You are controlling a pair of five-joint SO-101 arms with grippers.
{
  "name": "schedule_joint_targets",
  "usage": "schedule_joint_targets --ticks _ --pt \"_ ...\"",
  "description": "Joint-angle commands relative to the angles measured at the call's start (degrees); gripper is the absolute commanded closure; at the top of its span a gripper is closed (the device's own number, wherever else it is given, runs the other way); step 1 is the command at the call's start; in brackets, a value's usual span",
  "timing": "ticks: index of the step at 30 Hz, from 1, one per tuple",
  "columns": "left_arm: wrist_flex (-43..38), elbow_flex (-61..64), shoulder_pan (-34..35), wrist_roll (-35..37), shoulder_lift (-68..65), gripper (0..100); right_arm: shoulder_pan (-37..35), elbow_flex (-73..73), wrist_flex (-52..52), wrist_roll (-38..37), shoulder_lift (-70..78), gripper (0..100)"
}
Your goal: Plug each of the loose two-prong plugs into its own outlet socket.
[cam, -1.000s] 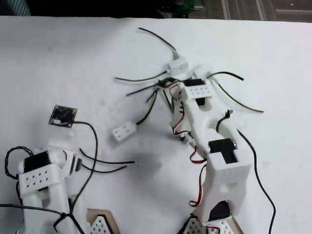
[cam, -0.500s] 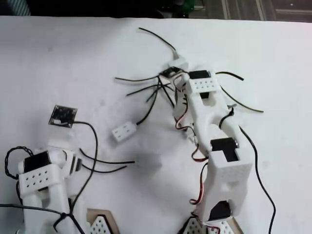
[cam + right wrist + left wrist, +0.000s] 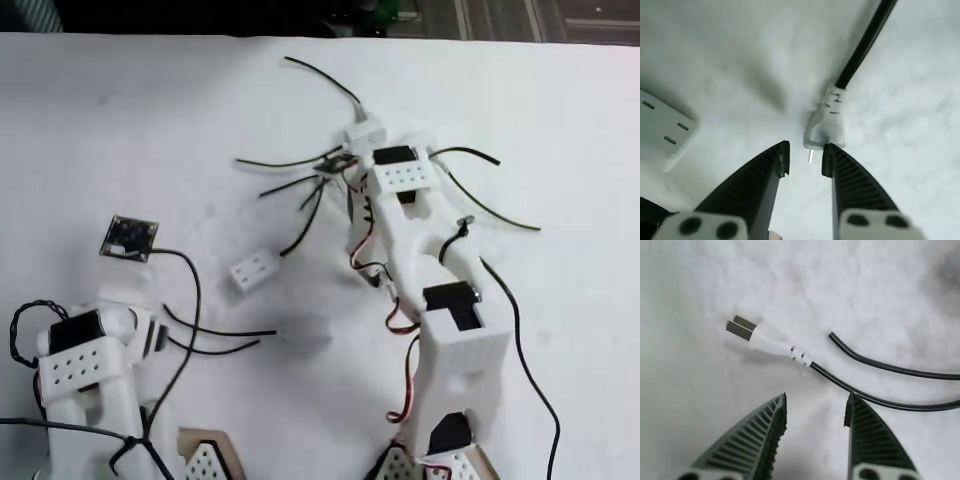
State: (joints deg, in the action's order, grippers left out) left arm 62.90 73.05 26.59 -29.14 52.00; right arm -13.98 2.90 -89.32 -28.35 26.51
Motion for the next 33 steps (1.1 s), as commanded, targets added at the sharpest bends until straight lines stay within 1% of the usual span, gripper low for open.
schedule_joint_targets --ticks 1,9,15,17,20,22,24,30,33 --pt "-0.8 -0.1 -0.1 0.1 1.1 80 0.7 1.8 1.4 0.0 3.4 88.4" --pt "-0.8 0.0 -0.1 0.1 1.1 80 5.4 10.0 1.1 0.0 8.8 88.5" --pt "-0.8 0.0 -0.1 -1.8 1.1 80 4.9 10.5 1.0 -0.1 9.5 88.6" --pt "-0.8 0.0 -0.1 -1.9 1.1 80 4.5 10.5 1.0 -0.1 9.5 90.5" --pt "-0.8 0.0 -0.1 -2.0 1.1 80 4.1 10.8 1.3 -3.7 9.2 98.2" --pt "-0.8 0.0 -0.1 -2.0 1.1 80 4.3 10.8 1.0 -6.3 9.1 97.5" --pt "-0.8 0.0 -0.1 -2.1 1.1 80 4.7 10.8 0.7 -6.8 9.1 98.3" --pt "-0.8 0.1 -0.1 -2.1 1.1 80 4.9 10.9 -7.3 -6.8 4.5 98.1" --pt "-0.8 0.1 -0.1 -2.1 1.1 80 5.0 10.6 -8.7 -6.5 0.0 98.1"
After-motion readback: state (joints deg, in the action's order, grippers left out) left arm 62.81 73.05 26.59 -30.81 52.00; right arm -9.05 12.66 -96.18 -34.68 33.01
